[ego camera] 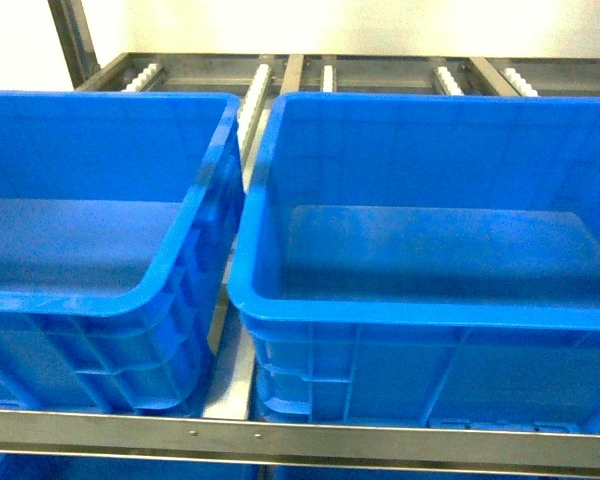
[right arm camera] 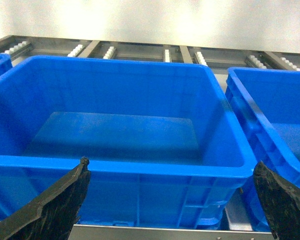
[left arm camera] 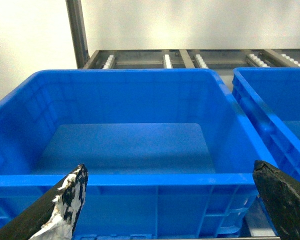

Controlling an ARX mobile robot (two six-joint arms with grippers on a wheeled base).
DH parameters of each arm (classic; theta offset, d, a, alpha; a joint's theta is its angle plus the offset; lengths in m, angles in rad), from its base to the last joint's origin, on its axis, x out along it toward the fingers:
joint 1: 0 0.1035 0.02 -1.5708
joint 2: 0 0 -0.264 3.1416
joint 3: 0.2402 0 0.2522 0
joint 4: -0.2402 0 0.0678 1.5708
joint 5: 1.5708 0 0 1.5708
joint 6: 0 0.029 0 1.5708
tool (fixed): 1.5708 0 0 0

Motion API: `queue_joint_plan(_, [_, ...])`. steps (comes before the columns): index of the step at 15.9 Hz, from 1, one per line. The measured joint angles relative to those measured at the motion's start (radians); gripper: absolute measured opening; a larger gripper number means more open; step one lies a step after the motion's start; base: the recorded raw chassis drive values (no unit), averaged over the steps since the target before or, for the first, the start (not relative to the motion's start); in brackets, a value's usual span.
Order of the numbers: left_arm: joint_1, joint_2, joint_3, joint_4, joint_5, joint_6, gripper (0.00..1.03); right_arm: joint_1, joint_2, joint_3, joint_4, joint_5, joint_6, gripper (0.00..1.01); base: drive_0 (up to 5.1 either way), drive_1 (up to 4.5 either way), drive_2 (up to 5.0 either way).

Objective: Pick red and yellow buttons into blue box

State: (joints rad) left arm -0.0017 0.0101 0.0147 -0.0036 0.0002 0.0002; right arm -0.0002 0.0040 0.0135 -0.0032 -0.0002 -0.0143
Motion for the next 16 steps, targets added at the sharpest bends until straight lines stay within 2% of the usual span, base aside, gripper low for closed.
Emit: queue_joint_plan(16, [0.000,0.000,0.000,0.000,-0.002,0.000,0.98,0.000,0.000,0.000,-0.001,-0.003,0.000,0.98,-4.9,1.52,3.4])
